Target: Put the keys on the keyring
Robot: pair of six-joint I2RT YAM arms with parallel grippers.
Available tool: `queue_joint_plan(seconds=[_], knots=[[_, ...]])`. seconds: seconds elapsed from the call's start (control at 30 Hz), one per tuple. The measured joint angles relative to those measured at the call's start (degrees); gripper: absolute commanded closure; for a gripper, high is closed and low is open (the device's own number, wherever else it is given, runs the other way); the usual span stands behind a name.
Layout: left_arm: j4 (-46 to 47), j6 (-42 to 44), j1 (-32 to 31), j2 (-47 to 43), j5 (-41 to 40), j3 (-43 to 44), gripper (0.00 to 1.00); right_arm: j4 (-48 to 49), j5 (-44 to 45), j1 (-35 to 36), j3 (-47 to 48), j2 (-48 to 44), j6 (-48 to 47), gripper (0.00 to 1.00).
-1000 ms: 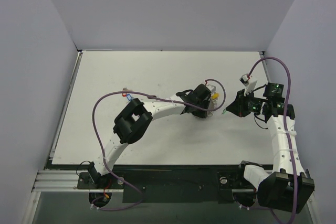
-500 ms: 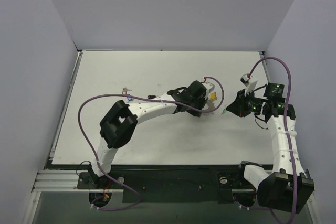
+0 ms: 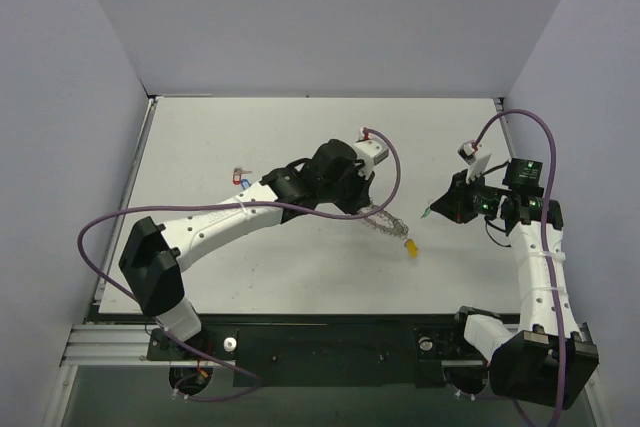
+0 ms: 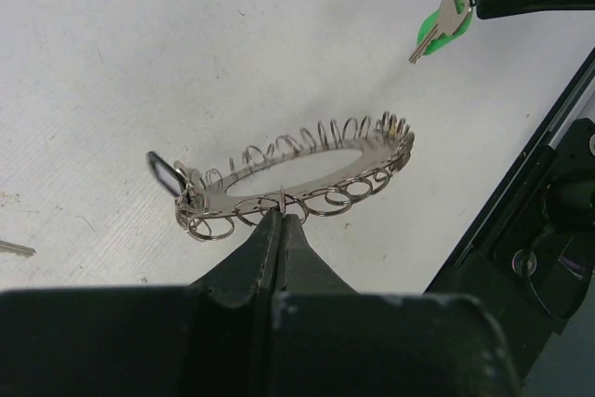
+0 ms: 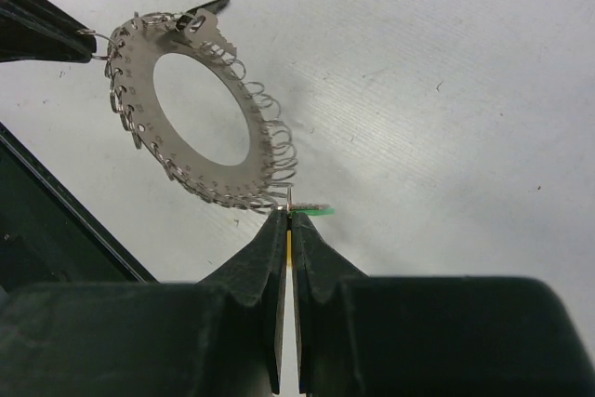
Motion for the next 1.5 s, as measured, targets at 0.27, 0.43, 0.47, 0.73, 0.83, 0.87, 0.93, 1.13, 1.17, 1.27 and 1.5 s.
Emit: queue_joint_plan(seconds=[0.27, 0.43, 0.47, 0.73, 0.83, 0.87, 0.93, 1.13, 1.17, 1.27, 1.5], knots=[[4.50, -5.03, 5.99, 0.09, 9.35, -7.37, 1.00, -0.02, 0.00, 0.00, 0.00, 0.00, 0.00, 1.00], [7.39, -9.01, 9.05, 2.40, 13.42, -11.67, 1.00, 0.00, 0.00, 0.00, 0.00, -0.02, -0.02, 1.00], [7.04, -9.29, 9.11, 2.78, 13.79, -11.80, 1.00, 0.00, 0.00, 0.00, 0.00, 0.00, -0.02, 1.00], [4.76, -8.96, 9.09, 8.87, 13.77, -6.10, 0.87, 0.00, 0.00, 0.00, 0.00, 0.00, -0.04, 1.00], [3.41, -8.41, 8.74, 13.03, 11.72, -1.86, 0.74, -0.02, 0.00, 0.00, -0.02, 0.00, -0.13, 1.00], [2.99, -8.26, 8.50, 13.86, 10.01, -1.09, 0.71, -0.02, 0.00, 0.00, -0.02, 0.00, -0.22, 1.00], [2.38, -7.37, 7.78, 14.05, 6.19, -0.85, 0.64, -0.02, 0.00, 0.00, -0.02, 0.00, -0.24, 1.00], [8.28, -4.17, 4.50, 5.42, -4.44, -8.66, 0.29, -0.04, -0.02, 0.00, -0.04, 0.00, -0.55, 1.00], [9.90, -3.43, 4.02, 2.86, -5.27, -10.88, 0.15, -0.07, -0.02, 0.00, -0.04, 0.00, -0.66, 1.00], [17.57, -2.56, 3.89, -3.80, -5.90, -17.57, 0.04, -0.07, -0.02, 0.00, -0.04, 0.00, -0.85, 1.00], [33.88, -7.37, 8.98, -8.68, 5.01, -30.69, 0.26, -0.28, -0.07, 0.00, -0.07, 0.00, -1.25, 1.00]])
